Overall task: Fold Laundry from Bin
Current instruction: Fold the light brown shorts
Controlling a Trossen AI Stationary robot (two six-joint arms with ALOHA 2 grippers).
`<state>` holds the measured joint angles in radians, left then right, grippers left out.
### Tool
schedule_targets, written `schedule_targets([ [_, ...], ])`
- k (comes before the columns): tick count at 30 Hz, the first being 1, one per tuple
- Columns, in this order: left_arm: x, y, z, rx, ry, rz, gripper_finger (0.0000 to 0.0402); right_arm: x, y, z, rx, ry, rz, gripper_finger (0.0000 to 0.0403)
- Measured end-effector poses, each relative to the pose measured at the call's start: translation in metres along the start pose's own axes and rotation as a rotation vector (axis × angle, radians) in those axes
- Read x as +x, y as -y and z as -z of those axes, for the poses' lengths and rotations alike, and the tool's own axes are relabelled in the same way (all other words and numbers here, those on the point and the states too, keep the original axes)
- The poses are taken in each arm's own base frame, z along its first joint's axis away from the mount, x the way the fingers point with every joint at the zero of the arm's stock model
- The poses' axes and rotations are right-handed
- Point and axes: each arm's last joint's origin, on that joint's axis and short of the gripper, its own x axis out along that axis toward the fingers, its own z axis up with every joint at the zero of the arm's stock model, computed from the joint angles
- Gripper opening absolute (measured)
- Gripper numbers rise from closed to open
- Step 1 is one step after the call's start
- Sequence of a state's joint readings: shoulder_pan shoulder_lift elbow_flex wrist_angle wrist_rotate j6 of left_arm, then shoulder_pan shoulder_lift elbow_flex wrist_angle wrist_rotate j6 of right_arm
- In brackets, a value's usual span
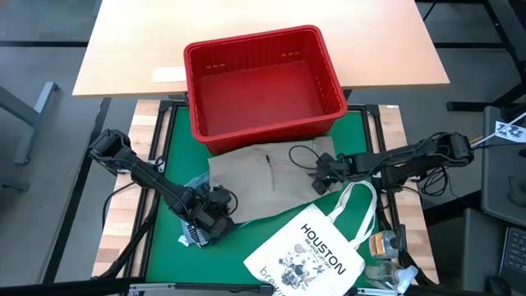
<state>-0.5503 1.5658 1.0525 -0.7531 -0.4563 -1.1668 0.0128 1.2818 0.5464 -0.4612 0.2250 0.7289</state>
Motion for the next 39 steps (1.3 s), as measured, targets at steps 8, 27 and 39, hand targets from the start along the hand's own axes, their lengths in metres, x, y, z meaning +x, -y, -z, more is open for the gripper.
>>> schedule_targets([
  [8,-0.021,0.017,-0.019,0.054,0.047,0.084,0.0053,-0.039,-0.018,-0.034,-0.095,0.006,0.009,0.0154],
  [27,-0.039,0.028,-0.034,0.093,0.109,0.137,0.0053,-0.08,-0.067,-0.023,-0.363,0.087,-0.103,0.0154],
  [39,-0.039,0.028,-0.035,0.283,0.114,0.131,0.0113,-0.083,-0.087,-0.007,-0.436,0.111,-0.18,0.0154],
])
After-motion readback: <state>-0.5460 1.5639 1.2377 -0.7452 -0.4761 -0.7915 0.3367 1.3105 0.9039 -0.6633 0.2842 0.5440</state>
